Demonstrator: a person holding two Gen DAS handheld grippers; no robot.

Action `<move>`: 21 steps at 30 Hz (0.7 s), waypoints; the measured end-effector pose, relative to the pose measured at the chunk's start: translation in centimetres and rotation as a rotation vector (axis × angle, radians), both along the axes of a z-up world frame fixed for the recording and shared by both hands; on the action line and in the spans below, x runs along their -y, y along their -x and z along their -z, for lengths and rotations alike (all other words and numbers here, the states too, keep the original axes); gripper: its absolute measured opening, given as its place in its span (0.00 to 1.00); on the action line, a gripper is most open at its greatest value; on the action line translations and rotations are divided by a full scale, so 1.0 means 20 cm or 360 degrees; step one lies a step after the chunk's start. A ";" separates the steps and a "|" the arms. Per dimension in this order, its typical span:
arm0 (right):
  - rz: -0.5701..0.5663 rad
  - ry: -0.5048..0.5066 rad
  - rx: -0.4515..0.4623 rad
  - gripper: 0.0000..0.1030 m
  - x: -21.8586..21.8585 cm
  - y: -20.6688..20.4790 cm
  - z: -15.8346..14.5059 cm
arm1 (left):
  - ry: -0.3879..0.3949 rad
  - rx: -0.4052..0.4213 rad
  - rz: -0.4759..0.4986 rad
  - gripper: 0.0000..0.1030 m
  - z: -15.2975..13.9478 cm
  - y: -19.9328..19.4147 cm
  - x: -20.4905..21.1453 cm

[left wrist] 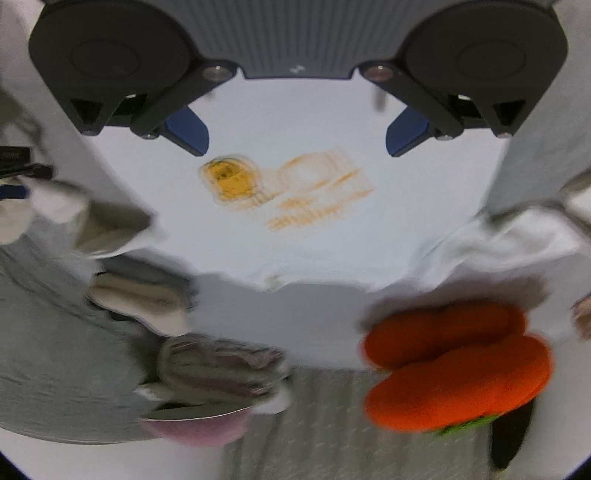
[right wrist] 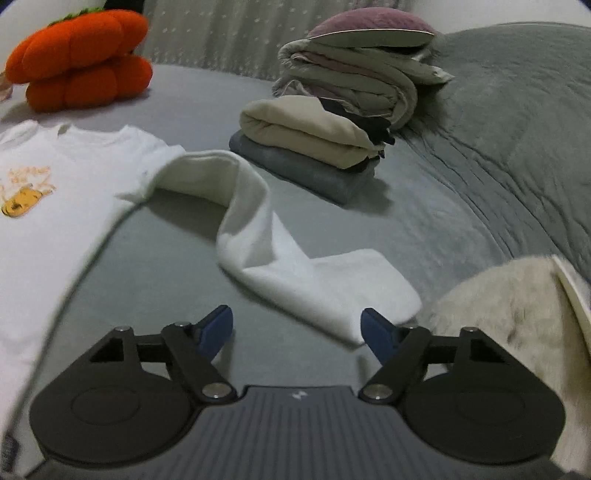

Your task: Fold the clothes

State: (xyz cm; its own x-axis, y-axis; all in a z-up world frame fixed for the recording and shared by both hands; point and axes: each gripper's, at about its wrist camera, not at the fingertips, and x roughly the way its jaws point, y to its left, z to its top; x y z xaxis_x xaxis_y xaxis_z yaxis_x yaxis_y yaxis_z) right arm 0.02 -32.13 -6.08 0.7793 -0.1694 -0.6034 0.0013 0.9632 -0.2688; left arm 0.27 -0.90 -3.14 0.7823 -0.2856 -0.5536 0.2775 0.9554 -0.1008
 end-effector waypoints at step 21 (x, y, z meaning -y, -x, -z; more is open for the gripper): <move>-0.0065 -0.0534 -0.0153 0.70 0.42 0.23 -0.02 | -0.0194 0.0178 0.1065 0.65 0.11 -0.13 1.34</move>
State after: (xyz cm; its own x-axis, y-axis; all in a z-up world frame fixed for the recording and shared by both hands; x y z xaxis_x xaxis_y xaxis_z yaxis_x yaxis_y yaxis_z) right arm -4.61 -40.58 -5.69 0.7183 0.0811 -0.6910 -0.0493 0.9966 0.0657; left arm 2.91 -27.68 -5.39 0.5135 -0.6679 -0.5387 0.8141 0.5776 0.0599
